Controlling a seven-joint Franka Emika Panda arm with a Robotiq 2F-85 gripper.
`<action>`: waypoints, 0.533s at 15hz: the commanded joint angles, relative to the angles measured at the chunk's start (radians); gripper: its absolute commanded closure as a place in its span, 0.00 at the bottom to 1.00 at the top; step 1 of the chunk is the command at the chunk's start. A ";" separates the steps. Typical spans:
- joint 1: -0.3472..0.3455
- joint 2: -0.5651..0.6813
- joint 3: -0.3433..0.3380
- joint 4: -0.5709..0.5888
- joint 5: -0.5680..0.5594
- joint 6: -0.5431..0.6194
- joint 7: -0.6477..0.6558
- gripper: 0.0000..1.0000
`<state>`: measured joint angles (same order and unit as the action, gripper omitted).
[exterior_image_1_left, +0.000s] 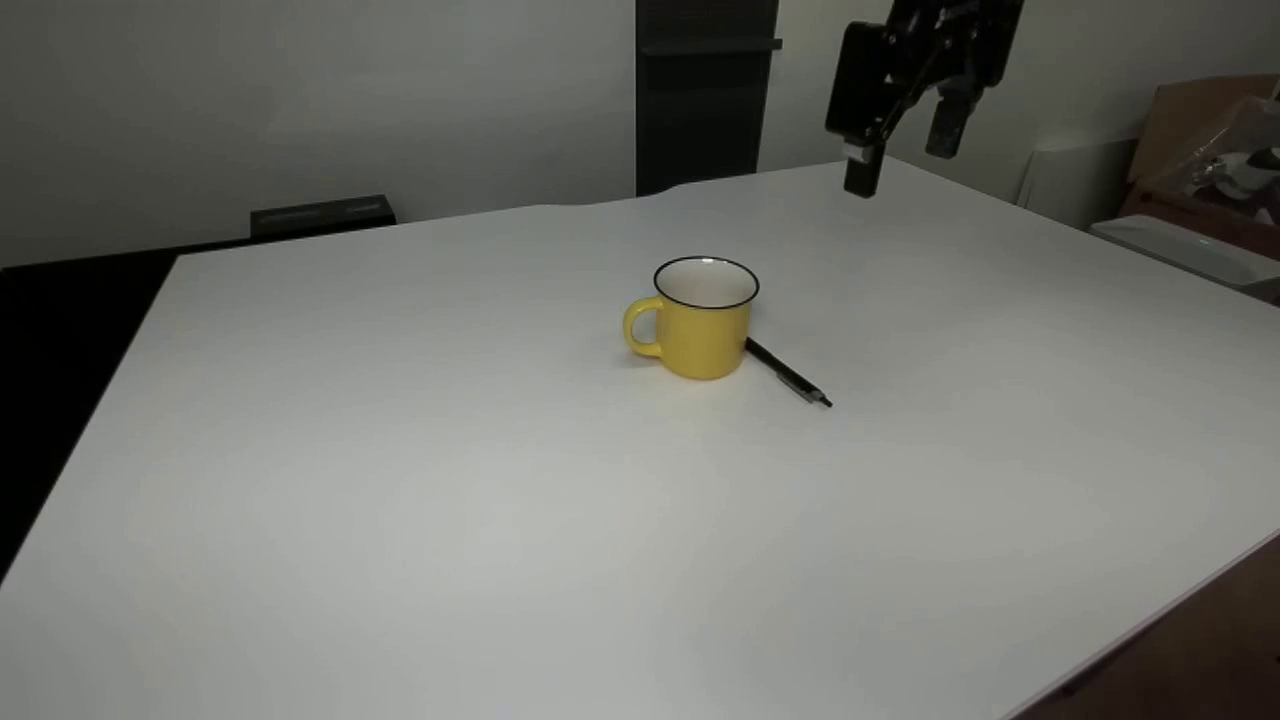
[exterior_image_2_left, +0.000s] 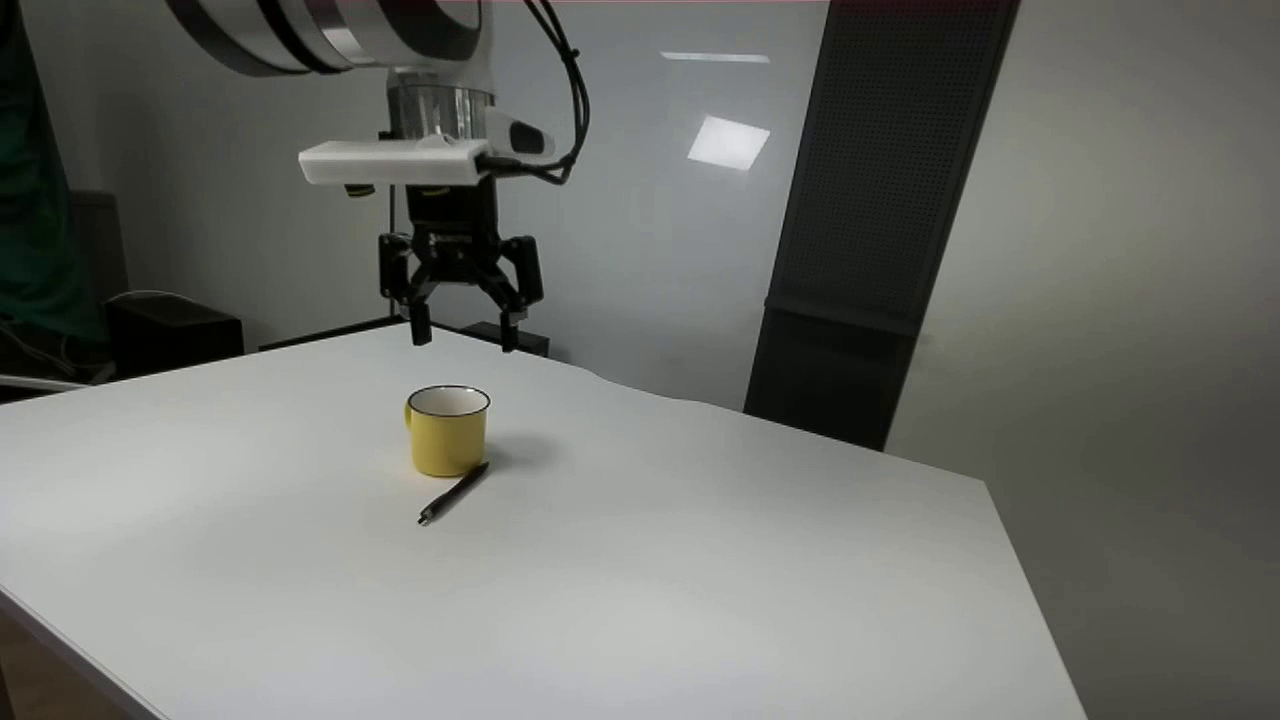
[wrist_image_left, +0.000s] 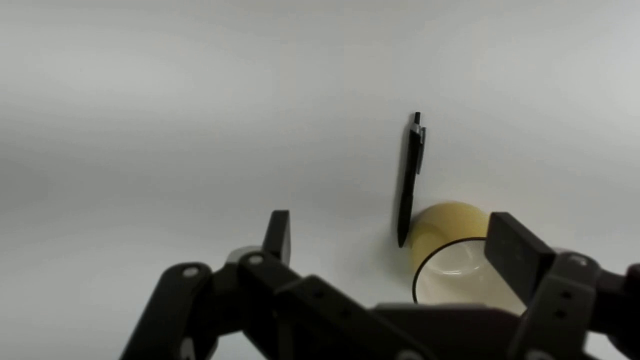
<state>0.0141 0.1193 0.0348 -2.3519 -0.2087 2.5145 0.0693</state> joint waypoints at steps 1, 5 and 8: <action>-0.002 0.085 0.000 0.000 0.028 0.104 -0.128 0.00; -0.023 0.186 0.008 0.036 0.042 0.142 -0.292 0.00; -0.017 0.270 0.007 0.083 0.024 0.156 -0.341 0.00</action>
<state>0.0003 0.3096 0.0360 -2.3347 -0.1764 2.6635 -0.2280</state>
